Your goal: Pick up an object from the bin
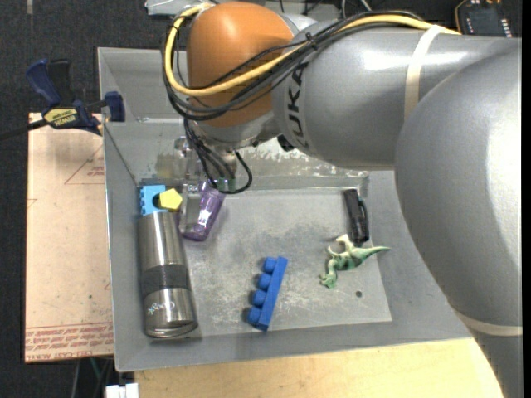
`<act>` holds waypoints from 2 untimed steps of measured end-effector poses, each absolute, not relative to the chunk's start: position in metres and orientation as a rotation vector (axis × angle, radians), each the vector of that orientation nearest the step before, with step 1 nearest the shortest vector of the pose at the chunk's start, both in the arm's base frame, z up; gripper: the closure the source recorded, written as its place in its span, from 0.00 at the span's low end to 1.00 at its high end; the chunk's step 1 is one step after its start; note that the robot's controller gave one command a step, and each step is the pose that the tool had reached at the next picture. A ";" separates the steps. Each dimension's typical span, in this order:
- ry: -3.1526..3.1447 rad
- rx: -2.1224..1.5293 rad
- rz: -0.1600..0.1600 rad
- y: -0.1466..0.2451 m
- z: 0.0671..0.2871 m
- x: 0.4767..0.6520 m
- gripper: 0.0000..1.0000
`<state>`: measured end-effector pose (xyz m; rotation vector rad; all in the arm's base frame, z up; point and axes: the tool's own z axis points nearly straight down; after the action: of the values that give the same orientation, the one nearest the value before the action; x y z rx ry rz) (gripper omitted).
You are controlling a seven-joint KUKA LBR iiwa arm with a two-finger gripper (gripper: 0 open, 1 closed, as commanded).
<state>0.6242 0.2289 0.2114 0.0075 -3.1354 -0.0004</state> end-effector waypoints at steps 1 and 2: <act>-3.143 0.001 -0.002 0.227 0.217 0.626 0.00; -3.070 0.692 -0.003 0.236 0.112 0.648 0.00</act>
Offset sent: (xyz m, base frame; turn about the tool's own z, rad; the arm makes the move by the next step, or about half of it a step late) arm 0.0294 0.0091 -0.1414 -0.5920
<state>0.6480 0.2362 0.1119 0.6916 -3.0700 -0.0028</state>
